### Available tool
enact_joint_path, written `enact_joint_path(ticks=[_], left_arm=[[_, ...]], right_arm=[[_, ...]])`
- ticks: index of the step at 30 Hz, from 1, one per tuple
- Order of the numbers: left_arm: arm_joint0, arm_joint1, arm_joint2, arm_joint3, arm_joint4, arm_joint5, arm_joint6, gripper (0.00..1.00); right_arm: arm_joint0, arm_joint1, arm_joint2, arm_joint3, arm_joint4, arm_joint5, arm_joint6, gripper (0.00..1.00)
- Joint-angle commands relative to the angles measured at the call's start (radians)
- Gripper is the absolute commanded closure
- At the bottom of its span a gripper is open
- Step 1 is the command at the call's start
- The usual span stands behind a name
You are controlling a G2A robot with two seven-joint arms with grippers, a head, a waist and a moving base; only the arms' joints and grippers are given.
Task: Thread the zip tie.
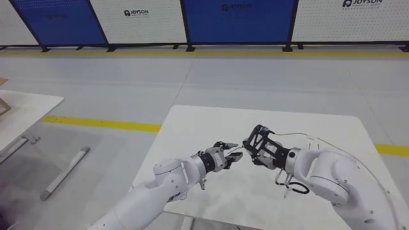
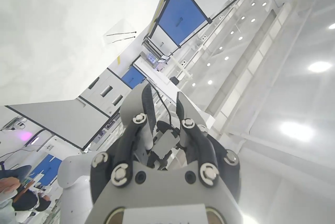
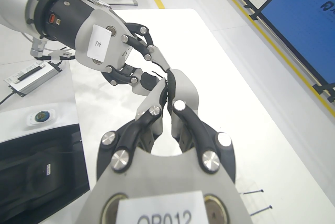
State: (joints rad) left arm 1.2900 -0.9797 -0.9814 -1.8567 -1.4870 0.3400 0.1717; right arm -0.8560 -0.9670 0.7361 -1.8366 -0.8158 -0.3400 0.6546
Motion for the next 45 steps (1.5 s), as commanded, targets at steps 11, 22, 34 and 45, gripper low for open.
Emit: enact_joint_path(ticks=[11,22,34,45], left_arm=[[-0.002,0.009,0.009,-0.005,-0.001,0.000,-0.007,0.86],[0.004,0.013,-0.002,-0.006,-0.010,0.000,-0.011,1.00],[0.008,0.014,0.004,-0.006,0.004,0.000,-0.029,1.00],[0.008,0.020,0.009,-0.011,0.091,-0.007,-0.007,1.00]], right_arm=[[0.000,0.000,0.000,0.000,0.000,0.000,0.000,1.00],[0.000,0.000,0.000,0.000,0.000,0.000,0.000,1.00],[-0.005,0.000,0.001,0.001,-0.002,0.003,-0.007,0.87],[-0.053,-0.002,0.071,0.005,0.057,0.029,-0.019,0.00]])
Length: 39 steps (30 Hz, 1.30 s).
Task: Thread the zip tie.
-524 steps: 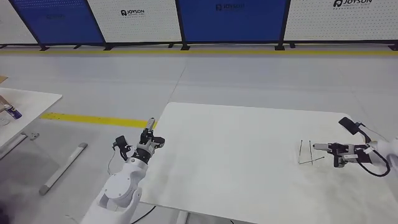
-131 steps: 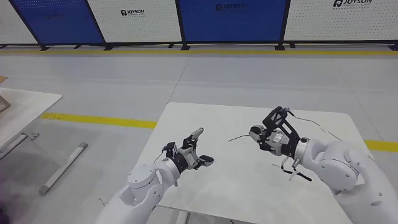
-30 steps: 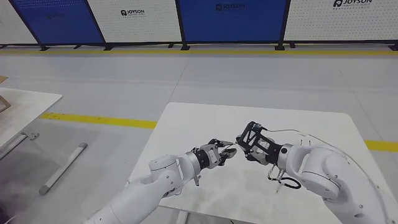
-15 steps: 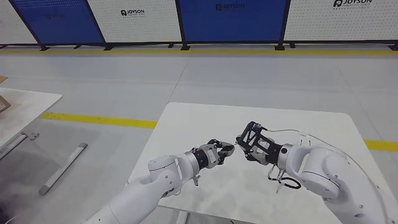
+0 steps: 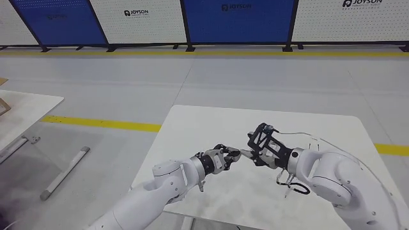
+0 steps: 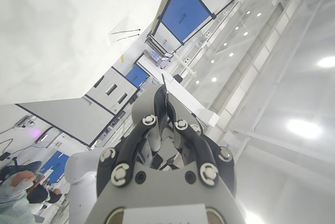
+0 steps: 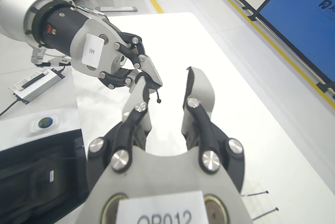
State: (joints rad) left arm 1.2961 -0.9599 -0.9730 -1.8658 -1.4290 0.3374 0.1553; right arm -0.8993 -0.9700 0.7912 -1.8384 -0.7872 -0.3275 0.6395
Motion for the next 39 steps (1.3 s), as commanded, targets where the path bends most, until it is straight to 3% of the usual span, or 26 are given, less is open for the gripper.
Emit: enact_joint_path(ticks=[1,7,13,17,29,33,39], left_arm=[[0.004,0.000,0.005,-0.003,0.056,-0.002,0.013,1.00],[0.010,-0.003,0.034,-0.023,0.259,-0.032,0.057,1.00],[0.020,-0.012,0.075,-0.043,0.450,-0.082,0.106,1.00],[0.022,-0.021,0.099,-0.037,0.528,-0.101,0.134,1.00],[0.022,-0.021,0.099,-0.037,0.528,-0.101,0.134,1.00],[0.035,-0.025,0.104,-0.023,0.603,-0.135,0.135,1.00],[0.054,-0.036,0.126,-0.036,0.722,-0.185,0.188,1.00]], right_arm=[[-0.019,0.002,0.029,0.013,0.066,0.027,0.002,0.00],[-0.037,0.004,0.085,0.080,0.310,0.040,0.124,0.00],[-0.014,-0.015,0.092,0.188,0.631,0.045,0.213,0.00],[0.008,-0.030,0.085,0.270,0.772,0.073,0.238,0.00],[0.008,-0.030,0.085,0.270,0.772,0.073,0.238,0.00],[0.008,-0.030,0.085,0.270,0.772,0.073,0.238,0.00],[-0.013,-0.039,0.096,0.388,0.989,0.036,0.303,0.00]])
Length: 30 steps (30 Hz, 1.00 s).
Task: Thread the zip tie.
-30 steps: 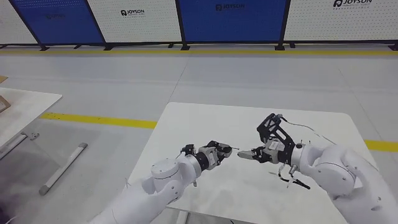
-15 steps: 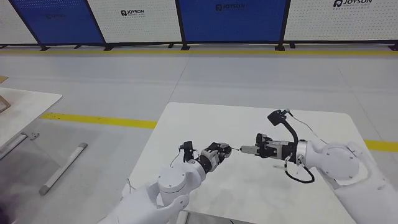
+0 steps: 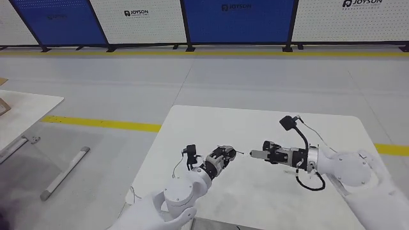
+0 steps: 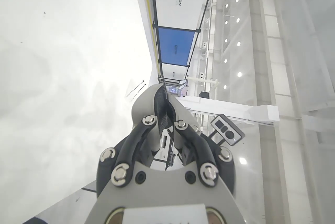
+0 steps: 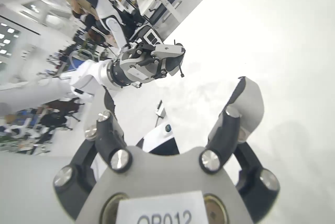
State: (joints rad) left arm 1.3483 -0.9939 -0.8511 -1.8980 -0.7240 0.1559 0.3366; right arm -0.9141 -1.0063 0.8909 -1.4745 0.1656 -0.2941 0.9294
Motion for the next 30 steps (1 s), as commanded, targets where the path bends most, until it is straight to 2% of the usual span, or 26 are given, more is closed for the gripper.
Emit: enact_joint_path(ticks=[1,8,11,22,25,30], left_arm=[[0.003,-0.005,0.007,-0.008,0.026,-0.006,0.011,1.00],[0.002,-0.021,0.019,-0.025,0.086,-0.006,0.032,1.00],[0.002,-0.029,0.026,-0.021,0.136,-0.005,0.060,1.00],[0.002,-0.029,0.026,-0.020,0.137,-0.006,0.058,1.00],[0.009,-0.034,0.029,-0.010,0.157,-0.014,0.052,1.00],[0.016,-0.043,0.040,-0.005,0.199,-0.020,0.084,1.00]], right_arm=[[0.006,-0.007,-0.009,0.048,0.070,-0.004,0.027,0.00],[0.035,-0.051,-0.075,0.208,0.256,-0.041,0.086,0.00],[0.059,-0.077,-0.114,0.281,0.329,-0.012,0.116,0.00],[0.058,-0.079,-0.116,0.287,0.342,-0.002,0.112,0.00],[0.050,-0.085,-0.108,0.290,0.391,0.039,0.113,0.00],[0.052,-0.096,-0.117,0.304,0.421,0.050,0.116,0.00]])
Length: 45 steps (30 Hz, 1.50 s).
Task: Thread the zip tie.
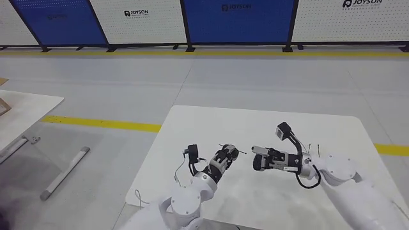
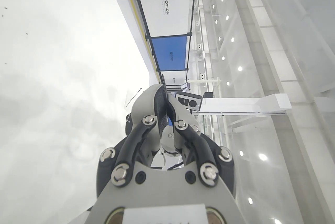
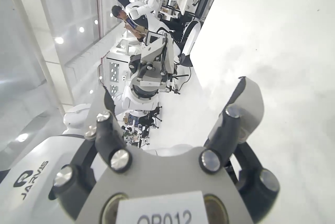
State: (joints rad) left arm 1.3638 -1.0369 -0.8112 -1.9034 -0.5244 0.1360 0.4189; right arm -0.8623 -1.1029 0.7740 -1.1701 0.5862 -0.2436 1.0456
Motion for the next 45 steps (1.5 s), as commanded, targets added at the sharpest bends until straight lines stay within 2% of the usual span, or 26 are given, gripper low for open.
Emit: enact_joint_path(ticks=[1,5,11,12,13,18,24,39,42,44,45], left_arm=[[0.000,0.000,0.000,0.000,-0.001,0.000,0.001,1.00],[0.000,0.000,0.000,0.000,-0.001,0.000,0.001,1.00],[0.010,-0.008,0.004,0.004,0.025,-0.007,-0.027,1.00],[0.011,-0.011,0.003,0.005,0.029,-0.007,-0.028,1.00],[0.012,-0.012,0.002,0.005,0.032,-0.008,-0.029,1.00],[0.019,-0.020,-0.009,0.003,0.040,-0.006,-0.033,1.00],[0.031,-0.028,-0.020,-0.001,0.058,-0.003,-0.043,1.00],[0.055,-0.048,-0.043,-0.002,0.096,0.008,-0.066,1.00],[0.055,-0.052,-0.047,0.000,0.099,0.010,-0.068,1.00],[0.055,-0.056,-0.049,0.002,0.099,0.012,-0.069,1.00],[0.055,-0.057,-0.051,0.003,0.100,0.013,-0.070,1.00]], right_arm=[[0.000,0.000,0.000,0.000,0.000,-0.001,0.000,0.00],[0.000,0.000,0.000,0.000,0.000,-0.001,0.000,0.00],[-0.016,-0.003,0.013,-0.028,-0.008,0.032,-0.028,0.00],[-0.016,-0.004,0.015,-0.029,-0.007,0.038,-0.027,0.29],[-0.015,-0.005,0.016,-0.028,-0.007,0.042,-0.026,0.53],[-0.012,-0.013,0.017,-0.016,-0.006,0.058,-0.012,0.71],[-0.006,-0.024,0.017,0.005,0.003,0.069,0.009,0.83],[0.000,-0.042,0.031,0.030,0.000,0.073,0.043,0.74],[-0.002,-0.044,0.035,0.031,-0.005,0.073,0.043,0.86],[-0.003,-0.046,0.038,0.031,-0.008,0.074,0.045,0.99],[-0.003,-0.046,0.039,0.031,-0.010,0.074,0.045,1.00]])
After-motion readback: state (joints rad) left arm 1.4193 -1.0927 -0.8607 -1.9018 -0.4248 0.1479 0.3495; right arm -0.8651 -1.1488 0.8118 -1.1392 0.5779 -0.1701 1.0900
